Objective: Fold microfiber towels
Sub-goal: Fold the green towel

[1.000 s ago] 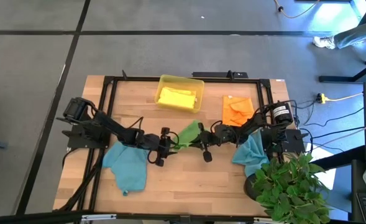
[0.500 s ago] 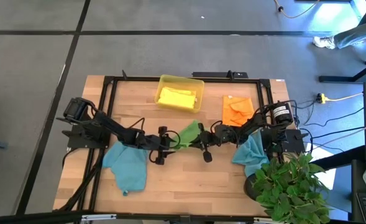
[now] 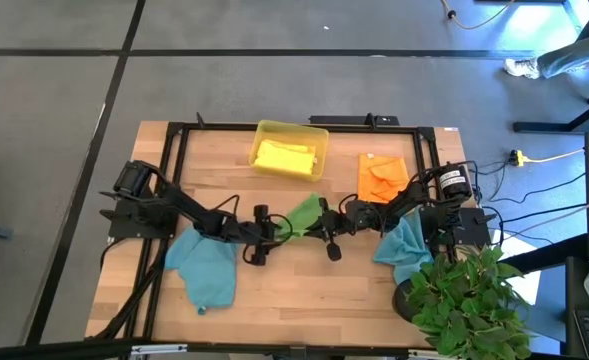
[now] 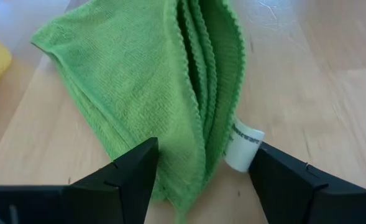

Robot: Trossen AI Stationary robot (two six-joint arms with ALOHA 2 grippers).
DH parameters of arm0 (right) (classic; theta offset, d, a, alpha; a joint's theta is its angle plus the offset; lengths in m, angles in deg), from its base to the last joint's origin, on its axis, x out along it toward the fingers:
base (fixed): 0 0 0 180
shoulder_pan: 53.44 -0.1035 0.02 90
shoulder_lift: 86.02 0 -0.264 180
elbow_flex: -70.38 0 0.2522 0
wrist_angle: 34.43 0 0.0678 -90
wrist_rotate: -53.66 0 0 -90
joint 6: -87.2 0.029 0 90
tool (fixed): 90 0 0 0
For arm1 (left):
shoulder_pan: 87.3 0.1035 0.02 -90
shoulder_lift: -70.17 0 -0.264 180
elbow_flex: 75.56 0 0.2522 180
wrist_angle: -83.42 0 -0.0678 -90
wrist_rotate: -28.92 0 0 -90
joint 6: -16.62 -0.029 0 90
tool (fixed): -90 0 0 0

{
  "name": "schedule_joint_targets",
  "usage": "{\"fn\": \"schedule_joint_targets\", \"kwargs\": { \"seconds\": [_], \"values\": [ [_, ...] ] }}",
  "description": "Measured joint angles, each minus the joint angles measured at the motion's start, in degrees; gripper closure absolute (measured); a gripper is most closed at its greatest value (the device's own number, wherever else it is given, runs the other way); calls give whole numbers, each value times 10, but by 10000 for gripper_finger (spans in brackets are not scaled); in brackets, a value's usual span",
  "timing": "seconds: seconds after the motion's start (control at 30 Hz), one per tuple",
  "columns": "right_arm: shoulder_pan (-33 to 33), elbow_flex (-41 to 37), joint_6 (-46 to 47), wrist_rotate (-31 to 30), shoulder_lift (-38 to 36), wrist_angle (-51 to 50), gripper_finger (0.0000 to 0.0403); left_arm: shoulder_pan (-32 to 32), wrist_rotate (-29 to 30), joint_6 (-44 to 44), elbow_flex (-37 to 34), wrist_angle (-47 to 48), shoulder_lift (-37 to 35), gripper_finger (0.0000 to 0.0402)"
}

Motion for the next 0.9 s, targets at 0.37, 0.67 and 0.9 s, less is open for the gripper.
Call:
{"fn": "schedule_joint_targets", "kwargs": {
  "seconds": [0.37,0.67,0.9],
  "values": [
    [0,0,2,11,0,4,399,5,30,-53,1,8,6,179],
    [0,0,2,16,-1,12,399,4,65,-85,0,22,7,286],
    [0,0,2,16,-1,9,390,-2,80,-93,-1,18,6,393]
  ]
}}
